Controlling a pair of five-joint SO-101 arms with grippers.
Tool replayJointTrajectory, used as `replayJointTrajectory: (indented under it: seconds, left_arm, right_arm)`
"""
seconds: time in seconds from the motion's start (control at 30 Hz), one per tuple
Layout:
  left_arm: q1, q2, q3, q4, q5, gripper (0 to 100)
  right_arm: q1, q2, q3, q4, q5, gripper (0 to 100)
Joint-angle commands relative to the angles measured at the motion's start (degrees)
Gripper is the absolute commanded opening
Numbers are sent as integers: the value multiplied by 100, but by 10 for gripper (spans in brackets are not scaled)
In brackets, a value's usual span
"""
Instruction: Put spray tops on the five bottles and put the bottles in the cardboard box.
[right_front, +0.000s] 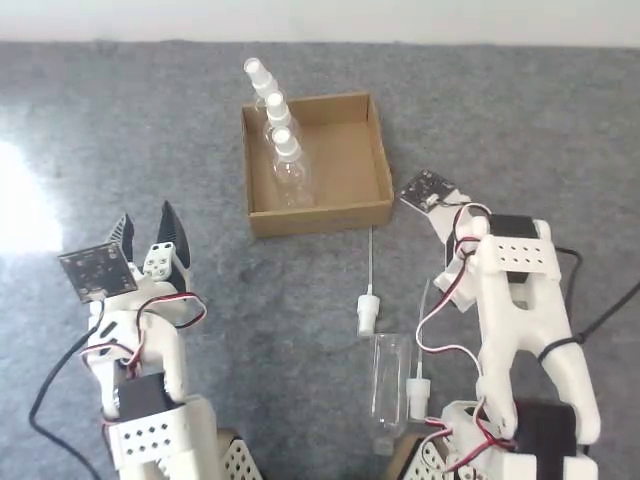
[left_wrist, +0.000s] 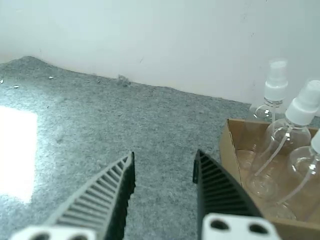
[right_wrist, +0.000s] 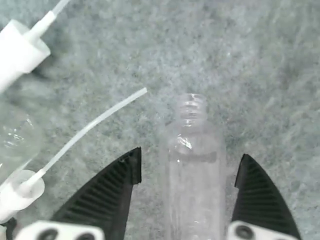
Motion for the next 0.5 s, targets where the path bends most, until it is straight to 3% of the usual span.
replayJointTrajectory:
  seconds: [0.0, 0.47]
  left_arm:
    - [-35, 35, -75, -158, -44, 181]
    - [-35, 35, -75, -158, -44, 181]
  right_arm:
    - [-57, -198, -343, 75, 281, 263]
    - [-22, 523, -818, 119, 765, 262]
